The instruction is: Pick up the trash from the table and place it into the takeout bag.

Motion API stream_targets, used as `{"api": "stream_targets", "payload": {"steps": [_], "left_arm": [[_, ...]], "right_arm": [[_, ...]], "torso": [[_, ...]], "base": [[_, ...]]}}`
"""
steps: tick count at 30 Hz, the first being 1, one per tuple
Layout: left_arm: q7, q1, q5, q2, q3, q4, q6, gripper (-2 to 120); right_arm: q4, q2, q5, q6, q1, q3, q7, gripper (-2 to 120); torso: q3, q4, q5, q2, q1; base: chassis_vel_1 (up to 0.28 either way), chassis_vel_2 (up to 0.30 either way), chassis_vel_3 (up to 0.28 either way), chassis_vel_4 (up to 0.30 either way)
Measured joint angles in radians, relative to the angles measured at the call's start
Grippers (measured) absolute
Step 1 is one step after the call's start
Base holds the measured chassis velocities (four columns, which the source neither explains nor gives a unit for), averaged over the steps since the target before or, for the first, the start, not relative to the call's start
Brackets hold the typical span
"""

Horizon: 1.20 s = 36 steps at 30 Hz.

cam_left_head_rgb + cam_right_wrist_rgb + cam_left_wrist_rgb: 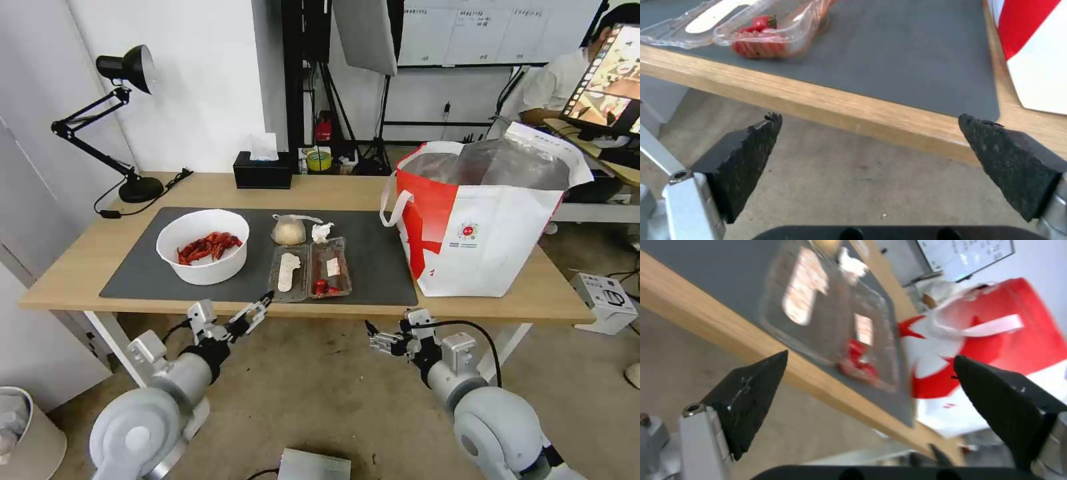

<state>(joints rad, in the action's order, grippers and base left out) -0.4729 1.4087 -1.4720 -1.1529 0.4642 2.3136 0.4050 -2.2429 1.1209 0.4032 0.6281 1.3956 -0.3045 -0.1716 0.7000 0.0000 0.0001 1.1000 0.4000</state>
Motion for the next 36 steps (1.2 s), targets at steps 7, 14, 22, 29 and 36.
{"api": "stream_targets", "payload": {"steps": [7,14,22,29,36], "left_arm": [[-0.13,-0.076,-0.14,-0.034,-0.06,-0.016,-0.03,100],[-0.179,-0.127,-0.148,-0.06,-0.12,-0.064,-0.05,100],[-0.199,-0.187,-0.148,-0.076,-0.161,-0.113,-0.068,100],[-0.213,-0.229,-0.149,-0.097,-0.189,-0.155,-0.075,100],[-0.216,-0.265,-0.148,-0.11,-0.212,-0.189,-0.077,100]], "right_arm": [[-0.002,-0.001,0.0,-0.001,0.008,-0.011,0.0,100],[0.004,0.004,-0.008,-0.004,0.011,-0.015,0.0,100],[0.009,0.006,-0.013,-0.005,0.011,-0.019,0.0,100],[0.011,0.011,-0.016,-0.005,0.014,-0.024,0.0,100],[0.013,0.013,-0.018,-0.005,0.016,-0.029,0.001,100]], "torso": [[0.0,-0.0001,0.0,0.0,0.0],[0.0,0.0,-0.0001,0.0,0.0],[0.0,0.0,0.0,0.0,0.0],[0.0,0.0,0.0,0.0,0.0],[0.0,0.0,0.0,0.0,0.0]], "base": [[0.0,0.0,0.0,0.0],[0.0,0.0,0.0,0.0],[0.0,0.0,0.0,0.0],[0.0,0.0,0.0,0.0],[0.0,0.0,0.0,0.0]]}}
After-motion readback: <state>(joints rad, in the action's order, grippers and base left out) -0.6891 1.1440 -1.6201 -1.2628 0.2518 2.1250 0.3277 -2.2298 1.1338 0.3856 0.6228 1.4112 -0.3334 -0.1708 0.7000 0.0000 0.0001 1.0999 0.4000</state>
